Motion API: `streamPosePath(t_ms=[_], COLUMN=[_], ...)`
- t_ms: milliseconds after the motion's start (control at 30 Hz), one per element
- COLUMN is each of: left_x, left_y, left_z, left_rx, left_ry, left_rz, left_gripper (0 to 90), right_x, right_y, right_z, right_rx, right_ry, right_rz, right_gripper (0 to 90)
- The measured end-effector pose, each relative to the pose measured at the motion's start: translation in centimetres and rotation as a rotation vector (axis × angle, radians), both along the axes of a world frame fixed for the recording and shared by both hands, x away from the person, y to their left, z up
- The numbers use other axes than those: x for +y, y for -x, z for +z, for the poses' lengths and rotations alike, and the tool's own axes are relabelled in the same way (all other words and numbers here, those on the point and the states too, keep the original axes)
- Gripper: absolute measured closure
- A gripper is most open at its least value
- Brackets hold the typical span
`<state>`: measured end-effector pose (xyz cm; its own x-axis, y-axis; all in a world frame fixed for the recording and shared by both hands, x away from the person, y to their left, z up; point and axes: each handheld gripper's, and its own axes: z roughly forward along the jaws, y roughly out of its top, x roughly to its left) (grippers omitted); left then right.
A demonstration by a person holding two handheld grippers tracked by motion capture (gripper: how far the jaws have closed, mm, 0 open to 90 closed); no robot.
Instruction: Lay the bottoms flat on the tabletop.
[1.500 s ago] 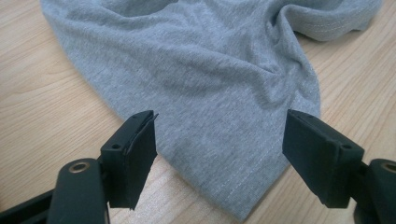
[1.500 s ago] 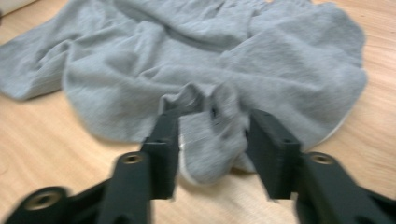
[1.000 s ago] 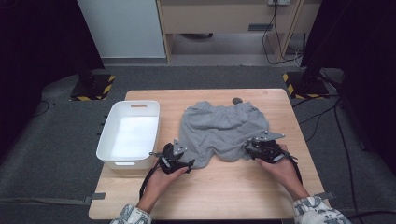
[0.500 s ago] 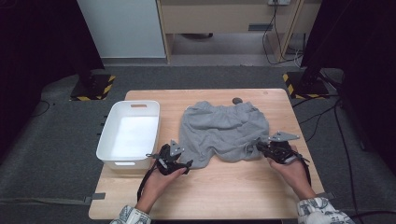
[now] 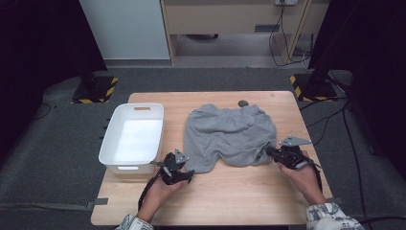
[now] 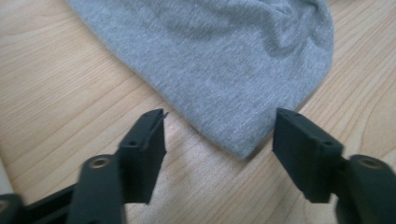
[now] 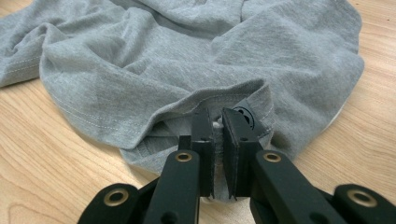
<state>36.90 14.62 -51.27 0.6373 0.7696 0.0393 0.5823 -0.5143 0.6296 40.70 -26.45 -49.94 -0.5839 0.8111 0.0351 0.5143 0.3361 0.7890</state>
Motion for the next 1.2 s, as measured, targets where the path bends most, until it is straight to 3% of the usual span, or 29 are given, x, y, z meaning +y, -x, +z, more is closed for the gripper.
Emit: streamPosePath(t_ms=[133,267,333,467,567,700,800,867,933,1000,1100,1200], left_x=[-0.1,-0.5,-0.6,-0.6,-0.9,-2.8,-5.0,-6.1,-6.9,-7.3,-7.3,-7.1], left_y=[-0.3,-0.4,-0.5,-1.3,-2.3,-5.0,-7.4,-8.8,-10.0,-10.6,-10.9,-10.5], left_z=[-0.1,-0.2,0.0,1.7,3.3,3.8,3.2,2.3,1.1,0.2,-0.2,0.2], left_rx=[0.011,0.021,0.010,-0.044,-0.081,-0.060,-0.038,-0.037,-0.012,0.004,-0.004,-0.041], left_ry=[0.007,-0.016,-0.018,0.028,0.070,0.076,0.029,-0.015,-0.034,-0.064,-0.020,-0.028], left_rz=[-0.023,-0.045,-0.054,-0.043,-0.037,-0.060,-0.082,-0.072,-0.068,-0.078,-0.081,-0.088], left_gripper=[56.0,69.5,75.8,85.6,86.6,86.6,86.4,86.4,86.3,85.8,82.5,67.6], right_x=[0.0,-0.1,-0.1,-0.1,-0.2,-0.3,-0.3,-0.3,-0.5,-0.7,-1.2,-1.5], right_y=[0.0,0.0,0.0,0.0,0.0,-0.1,-0.1,-0.1,-0.1,-0.1,-0.3,-0.3], right_z=[0.0,0.0,0.0,0.1,0.0,-0.1,-0.1,-0.2,-0.2,-0.1,-0.2,-0.3], right_rx=[0.002,0.001,0.001,-0.001,-0.001,0.004,0.003,0.004,0.003,0.005,0.008,0.011], right_ry=[-0.006,-0.012,-0.013,-0.015,-0.018,-0.014,-0.012,-0.013,-0.014,-0.012,-0.013,-0.017], right_rz=[-0.006,-0.007,-0.007,-0.005,-0.009,-0.009,-0.007,-0.008,-0.010,-0.014,-0.022,-0.030], right_gripper=[83.9,83.9,83.9,83.9,83.9,83.8,83.9,83.8,83.9,83.9,83.9,83.9])
